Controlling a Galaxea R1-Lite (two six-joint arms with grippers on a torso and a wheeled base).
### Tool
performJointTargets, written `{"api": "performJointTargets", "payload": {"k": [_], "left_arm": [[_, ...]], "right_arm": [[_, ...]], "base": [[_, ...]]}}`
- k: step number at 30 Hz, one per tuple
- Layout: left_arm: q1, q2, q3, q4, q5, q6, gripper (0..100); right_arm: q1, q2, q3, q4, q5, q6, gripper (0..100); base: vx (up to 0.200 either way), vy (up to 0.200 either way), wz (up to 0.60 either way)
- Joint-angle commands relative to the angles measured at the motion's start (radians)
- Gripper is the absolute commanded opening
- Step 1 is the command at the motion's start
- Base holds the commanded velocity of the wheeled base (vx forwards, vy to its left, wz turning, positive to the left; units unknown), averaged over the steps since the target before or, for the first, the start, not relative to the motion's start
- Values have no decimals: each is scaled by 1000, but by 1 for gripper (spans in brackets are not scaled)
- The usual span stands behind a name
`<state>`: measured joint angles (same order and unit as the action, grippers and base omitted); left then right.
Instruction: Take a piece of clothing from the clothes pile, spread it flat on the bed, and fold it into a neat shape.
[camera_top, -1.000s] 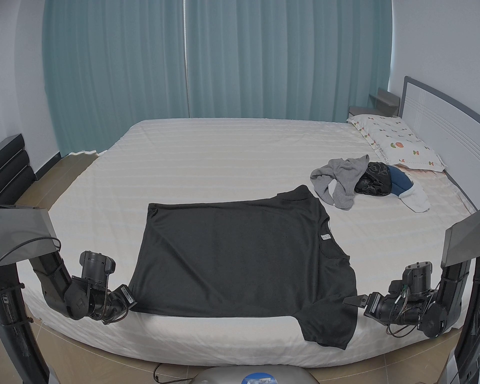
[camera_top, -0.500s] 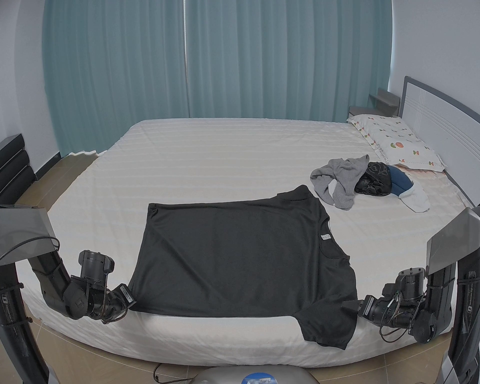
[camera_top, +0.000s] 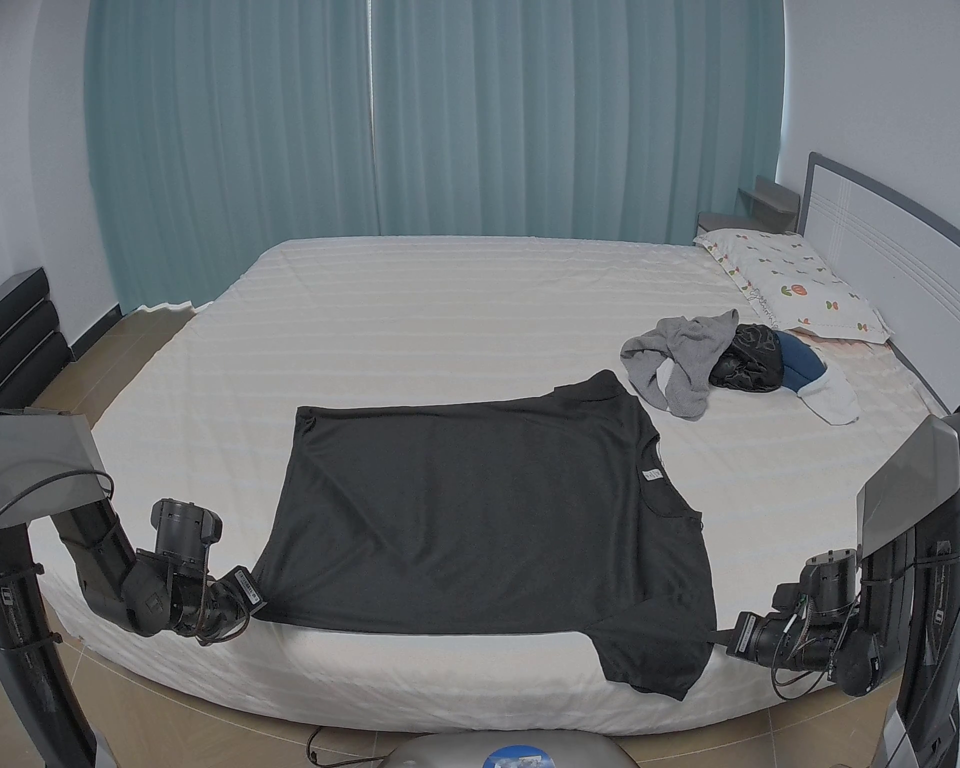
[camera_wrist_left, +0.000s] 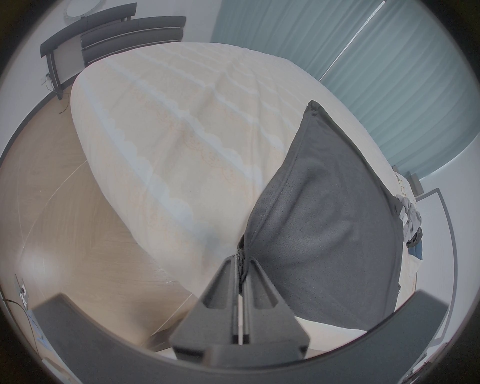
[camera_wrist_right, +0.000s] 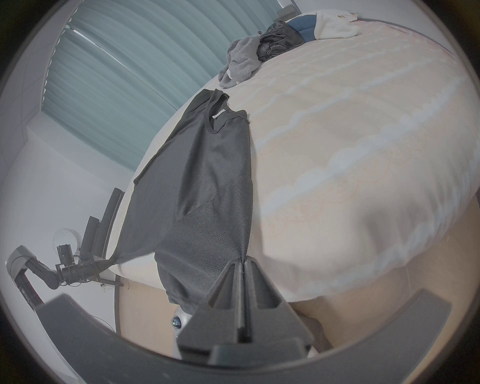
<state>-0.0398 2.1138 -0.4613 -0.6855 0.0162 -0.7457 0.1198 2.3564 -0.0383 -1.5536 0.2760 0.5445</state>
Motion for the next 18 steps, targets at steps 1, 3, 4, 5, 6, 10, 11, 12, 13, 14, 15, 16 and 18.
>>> {"api": "performJointTargets", "payload": {"k": [1,3,4,5,6,10,11,12,13,14,15,16,18], "left_arm": [[12,-32,7,3,1,13,0],[14,-52,21,17,1,32,0],[14,-58,24,21,1,40,0],[14,-71,27,34,1,52,0],[14,-78,29,44,1,60,0],[15,-89,35,61,2,83,0],[17,-89,38,61,2,94,0],[17,-89,38,61,4,95,0],[21,-87,47,61,4,112,0],[21,-89,52,61,4,123,0],[21,-89,56,61,5,134,0],[23,-89,62,61,7,144,0],[26,-91,70,61,10,161,0]], "right_arm": [[-20,-37,38,-11,6,-18,0],[-20,-39,38,-11,6,-20,0],[-20,-40,38,-11,6,-20,0],[-20,-42,38,-11,6,-20,0],[-23,-45,38,-5,6,-20,0],[-28,-83,38,43,6,-31,0],[-26,-97,38,66,6,-38,0],[-26,-100,38,70,6,-38,0],[-28,-123,38,118,8,-64,0],[-28,-134,38,148,8,-81,0],[-29,-143,38,172,8,-97,0],[-31,-154,38,196,8,-112,0],[-31,-167,38,242,8,-139,0]], "base": [[0,0,0],[0,0,0],[0,0,0],[0,0,0],[0,0,0],[0,0,0],[0,0,0],[0,0,0],[0,0,0],[0,0,0],[0,0,0],[0,0,0],[0,0,0]]}}
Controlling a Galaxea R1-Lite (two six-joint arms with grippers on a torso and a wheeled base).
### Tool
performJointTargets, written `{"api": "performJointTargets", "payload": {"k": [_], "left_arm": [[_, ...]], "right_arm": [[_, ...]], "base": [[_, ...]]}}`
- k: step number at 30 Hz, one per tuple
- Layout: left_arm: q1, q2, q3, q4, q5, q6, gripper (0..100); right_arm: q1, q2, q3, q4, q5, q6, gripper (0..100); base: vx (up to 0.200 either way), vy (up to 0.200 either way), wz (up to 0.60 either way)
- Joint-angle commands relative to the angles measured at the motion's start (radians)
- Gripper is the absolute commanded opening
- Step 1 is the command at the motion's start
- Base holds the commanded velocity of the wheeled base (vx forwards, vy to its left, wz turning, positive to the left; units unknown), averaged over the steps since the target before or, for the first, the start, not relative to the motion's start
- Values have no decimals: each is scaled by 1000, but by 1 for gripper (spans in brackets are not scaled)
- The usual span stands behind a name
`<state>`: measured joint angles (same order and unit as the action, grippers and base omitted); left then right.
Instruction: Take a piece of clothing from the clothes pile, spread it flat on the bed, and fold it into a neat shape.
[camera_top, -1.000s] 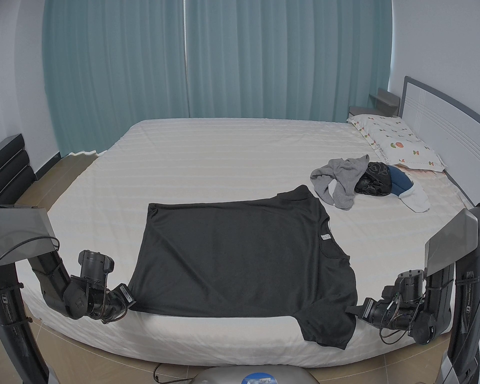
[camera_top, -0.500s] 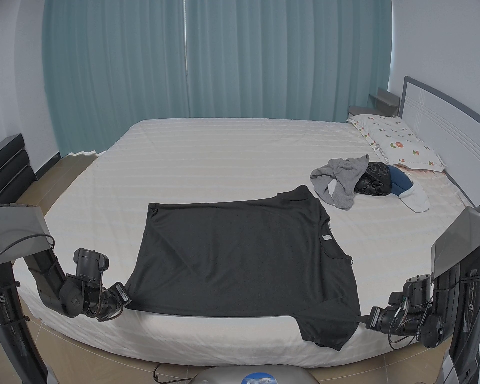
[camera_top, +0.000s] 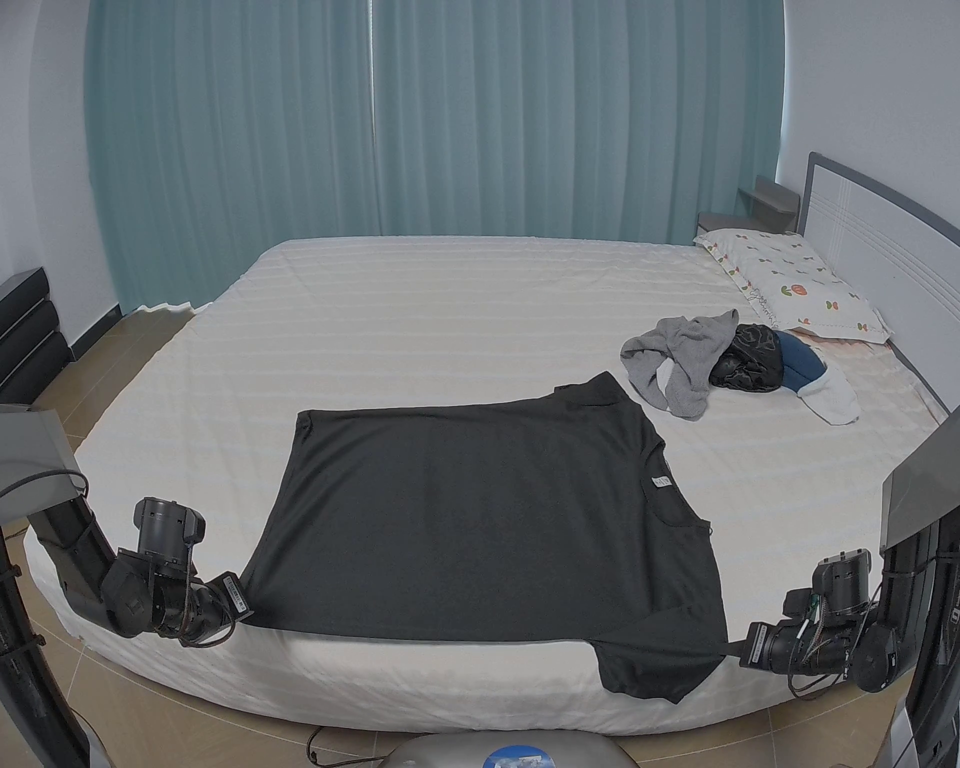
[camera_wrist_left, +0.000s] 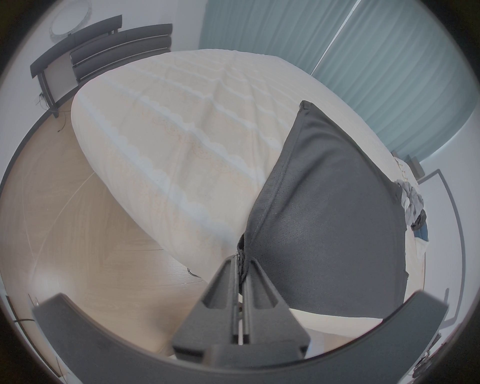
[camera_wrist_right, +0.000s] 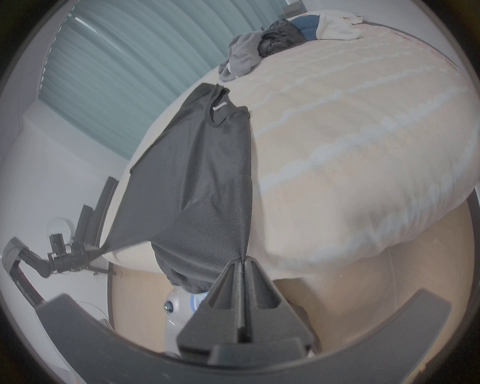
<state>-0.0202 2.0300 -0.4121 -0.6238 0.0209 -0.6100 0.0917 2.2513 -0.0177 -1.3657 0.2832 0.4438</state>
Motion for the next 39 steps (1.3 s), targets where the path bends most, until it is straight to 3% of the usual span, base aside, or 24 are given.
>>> {"api": "performJointTargets", "payload": {"k": [1,6,9,19,25,30,35,39], "left_arm": [[8,-7,24,-1,8,33,0],[11,-5,49,-1,33,79,0],[11,-7,92,-2,64,156,0],[5,-10,141,-2,83,234,0],[5,-34,145,3,88,236,0],[0,-99,141,98,90,242,0],[0,-128,142,157,90,280,0],[-1,-129,156,162,90,303,0]], "right_arm": [[-3,-68,18,74,1,-53,0],[-3,-88,18,145,1,-96,0],[-3,-121,18,218,1,-139,0],[-3,-176,18,353,10,-212,0],[-6,-226,18,369,11,-215,0],[-7,-292,18,448,34,-231,0],[-13,-329,18,573,48,-344,0],[-12,-368,18,643,48,-387,0]], "base": [[0,0,0],[0,0,0],[0,0,0],[0,0,0],[0,0,0],[0,0,0],[0,0,0],[0,0,0]]}}
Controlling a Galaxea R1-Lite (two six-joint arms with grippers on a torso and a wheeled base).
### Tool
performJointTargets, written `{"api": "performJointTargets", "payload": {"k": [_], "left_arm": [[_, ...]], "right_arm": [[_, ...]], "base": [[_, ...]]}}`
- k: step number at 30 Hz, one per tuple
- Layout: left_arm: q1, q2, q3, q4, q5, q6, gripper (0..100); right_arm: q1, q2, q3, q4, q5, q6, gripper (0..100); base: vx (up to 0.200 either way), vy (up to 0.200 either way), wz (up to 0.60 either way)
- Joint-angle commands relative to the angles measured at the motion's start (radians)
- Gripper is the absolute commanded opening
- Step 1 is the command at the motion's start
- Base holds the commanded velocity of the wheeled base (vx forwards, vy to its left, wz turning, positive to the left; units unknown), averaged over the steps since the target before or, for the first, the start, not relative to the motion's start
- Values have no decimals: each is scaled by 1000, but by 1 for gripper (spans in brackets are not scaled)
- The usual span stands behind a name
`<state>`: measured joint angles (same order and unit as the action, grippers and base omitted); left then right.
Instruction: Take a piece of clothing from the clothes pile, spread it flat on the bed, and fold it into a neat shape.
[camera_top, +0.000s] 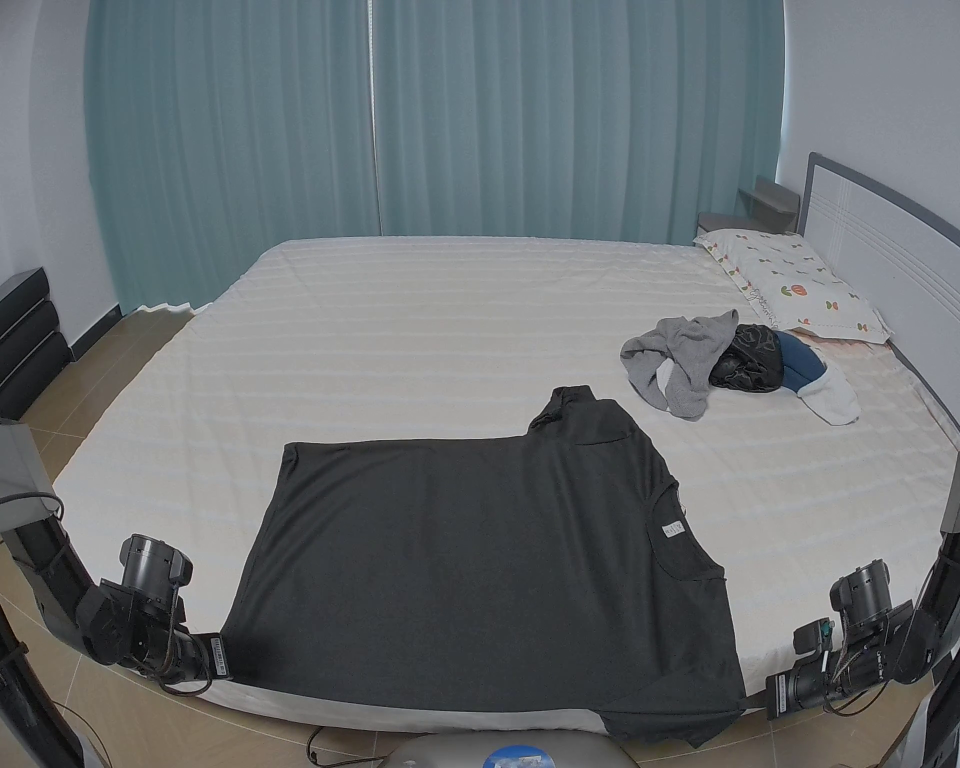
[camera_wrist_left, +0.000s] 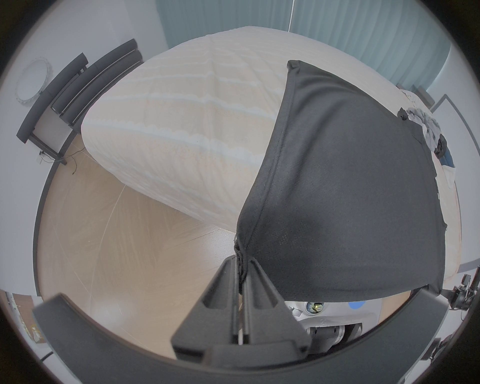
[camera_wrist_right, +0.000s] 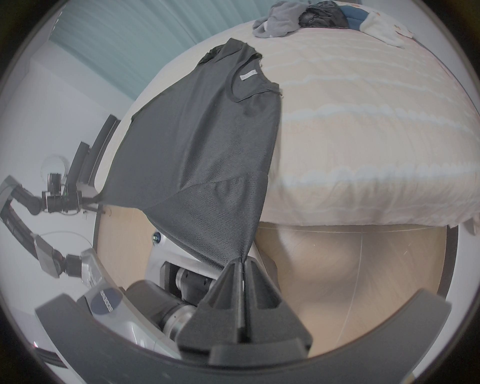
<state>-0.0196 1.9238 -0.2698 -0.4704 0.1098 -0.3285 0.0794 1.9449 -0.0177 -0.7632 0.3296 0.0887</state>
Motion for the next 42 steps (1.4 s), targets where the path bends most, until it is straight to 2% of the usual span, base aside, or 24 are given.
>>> {"api": "performJointTargets", "payload": {"k": [1,5,11,13,17,22,26,42], "left_arm": [[-2,-23,14,9,1,22,0],[-3,-29,23,58,2,66,0],[0,-71,-8,62,1,52,0],[1,-88,-22,65,1,43,0],[-2,-112,-85,61,-2,-53,0],[0,-128,-143,64,-2,-133,0],[1,-141,-151,61,-12,-145,0],[-2,-118,-212,70,-28,-152,0]], "right_arm": [[0,-63,18,42,2,-32,0],[-3,-77,18,44,2,-35,0],[-15,-107,2,28,3,-29,0],[-18,-121,-7,27,5,-26,0],[-26,-161,-62,25,5,2,0],[-27,-208,-137,25,-7,86,0],[-27,-247,-176,27,-20,148,0],[-24,-198,-269,38,-23,155,0]], "base": [[0,0,0],[0,0,0],[0,0,0],[0,0,0],[0,0,0],[0,0,0],[0,0,0],[0,0,0]]}}
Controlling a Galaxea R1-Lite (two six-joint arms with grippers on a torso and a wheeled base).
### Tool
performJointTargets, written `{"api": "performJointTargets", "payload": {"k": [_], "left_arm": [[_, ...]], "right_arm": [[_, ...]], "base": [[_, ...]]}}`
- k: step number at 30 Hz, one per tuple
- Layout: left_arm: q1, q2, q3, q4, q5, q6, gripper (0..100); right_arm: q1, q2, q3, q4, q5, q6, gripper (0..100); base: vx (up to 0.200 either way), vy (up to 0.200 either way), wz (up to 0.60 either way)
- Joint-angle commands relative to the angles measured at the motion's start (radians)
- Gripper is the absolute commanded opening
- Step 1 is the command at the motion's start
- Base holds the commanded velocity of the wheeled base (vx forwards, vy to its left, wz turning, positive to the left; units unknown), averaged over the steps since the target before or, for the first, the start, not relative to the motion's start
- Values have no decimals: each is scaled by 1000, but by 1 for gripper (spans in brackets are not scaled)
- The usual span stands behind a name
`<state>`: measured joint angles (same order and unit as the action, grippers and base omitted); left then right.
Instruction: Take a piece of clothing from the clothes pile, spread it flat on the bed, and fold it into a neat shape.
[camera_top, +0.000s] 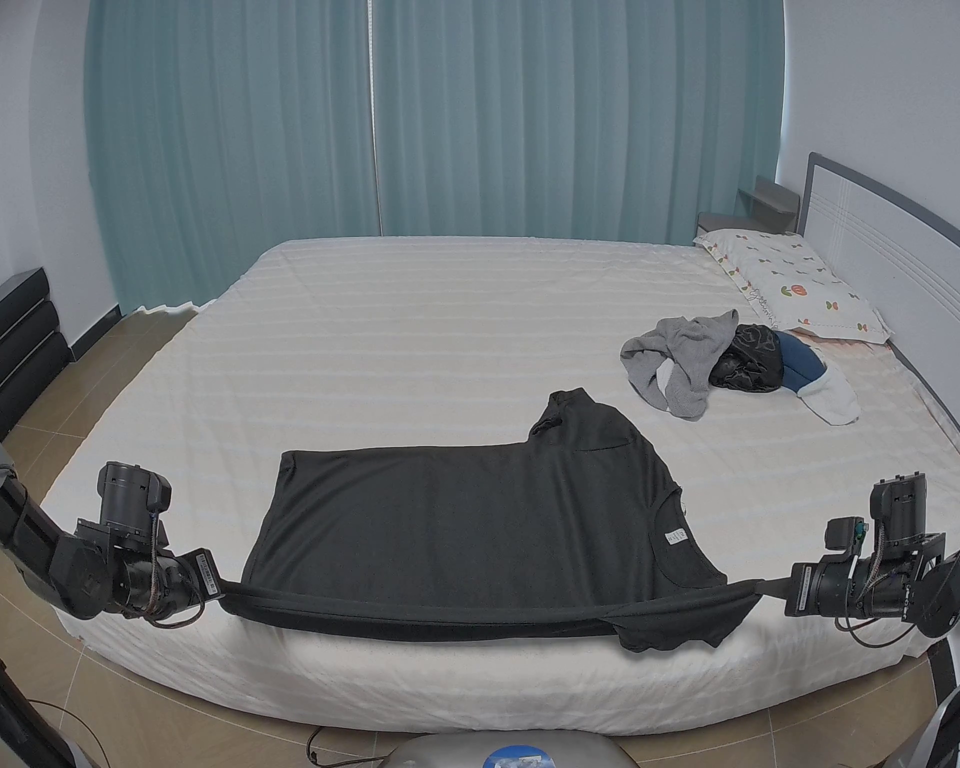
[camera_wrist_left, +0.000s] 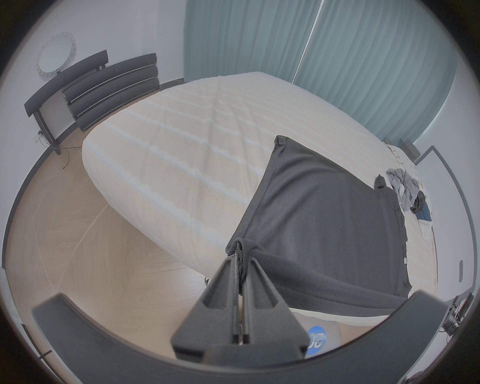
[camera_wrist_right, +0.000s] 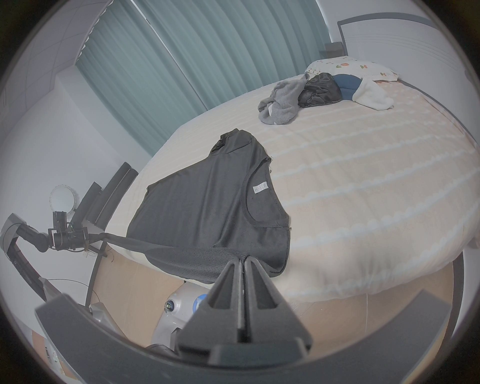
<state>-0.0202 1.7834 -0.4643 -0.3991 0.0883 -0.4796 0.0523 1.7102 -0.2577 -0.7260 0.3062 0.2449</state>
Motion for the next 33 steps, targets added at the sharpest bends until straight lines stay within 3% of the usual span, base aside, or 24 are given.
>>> {"api": "performJointTargets", "payload": {"k": [1,4,17,33], "left_arm": [[0,25,-19,-1,-10,-1,0],[-1,67,-54,0,-47,-2,0],[-1,243,-203,-12,-53,-56,0],[5,143,-192,3,-50,-65,0]], "right_arm": [[3,42,-31,0,1,-1,0],[1,95,-74,-3,1,1,0],[4,276,-230,-10,2,1,0],[11,266,-270,-10,2,1,0]], "base": [[0,0,0],[0,0,0],[0,0,0],[0,0,0]]}}
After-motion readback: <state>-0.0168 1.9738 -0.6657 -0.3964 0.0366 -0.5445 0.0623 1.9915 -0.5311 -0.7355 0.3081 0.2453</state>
